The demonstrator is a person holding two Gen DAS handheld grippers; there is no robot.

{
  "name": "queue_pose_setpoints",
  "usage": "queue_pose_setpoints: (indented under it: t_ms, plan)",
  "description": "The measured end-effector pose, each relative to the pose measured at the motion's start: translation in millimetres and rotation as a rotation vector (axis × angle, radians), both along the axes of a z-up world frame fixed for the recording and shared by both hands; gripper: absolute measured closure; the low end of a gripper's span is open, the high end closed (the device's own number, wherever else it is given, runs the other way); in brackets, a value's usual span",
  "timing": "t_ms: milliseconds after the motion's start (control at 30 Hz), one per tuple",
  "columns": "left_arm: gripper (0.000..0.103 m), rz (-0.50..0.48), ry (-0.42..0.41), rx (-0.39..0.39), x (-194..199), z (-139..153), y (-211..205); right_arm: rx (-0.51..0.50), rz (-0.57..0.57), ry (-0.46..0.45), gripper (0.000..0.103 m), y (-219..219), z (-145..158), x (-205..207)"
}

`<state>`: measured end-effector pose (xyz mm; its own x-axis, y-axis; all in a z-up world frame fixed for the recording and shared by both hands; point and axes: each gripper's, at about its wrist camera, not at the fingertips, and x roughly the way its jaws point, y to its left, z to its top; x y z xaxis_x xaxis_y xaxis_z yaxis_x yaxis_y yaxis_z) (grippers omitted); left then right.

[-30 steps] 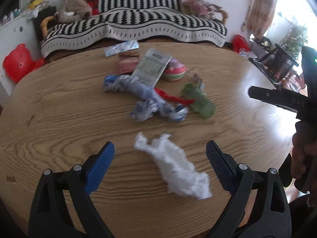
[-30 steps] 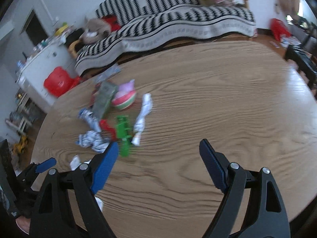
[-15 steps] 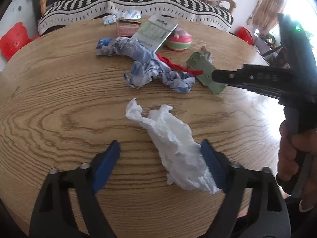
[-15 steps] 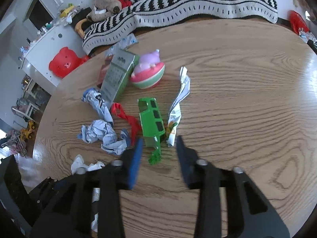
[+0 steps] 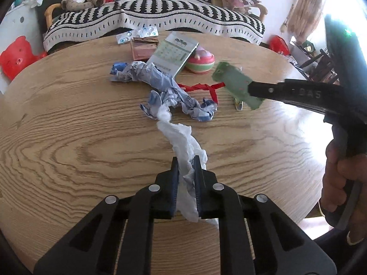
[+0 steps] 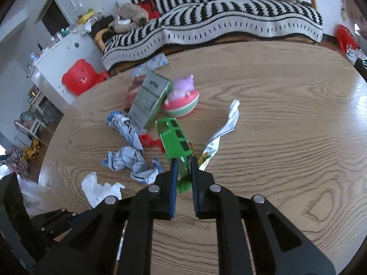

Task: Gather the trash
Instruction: 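Carry the tissue and toy car to the black bin and open both tools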

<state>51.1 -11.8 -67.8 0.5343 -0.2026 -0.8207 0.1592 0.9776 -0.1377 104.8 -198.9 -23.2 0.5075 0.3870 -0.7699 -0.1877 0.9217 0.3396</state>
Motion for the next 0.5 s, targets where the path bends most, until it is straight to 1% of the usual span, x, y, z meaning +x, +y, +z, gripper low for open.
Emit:
queue_pose_setpoints:
  t_ms: [267, 367, 500]
  plan:
    - [0.092, 0.003, -0.025, -0.013, 2, 12, -5, 0.019, -0.067, -0.024, 0.091, -30, 11, -5]
    - [0.092, -0.015, -0.041, -0.013, 2, 19, -15, 0.025, -0.089, -0.030, 0.091, -44, 16, -10]
    - [0.092, -0.045, -0.064, -0.010, 0, 26, -35, 0.035, -0.134, -0.048, 0.091, -75, 25, -25]
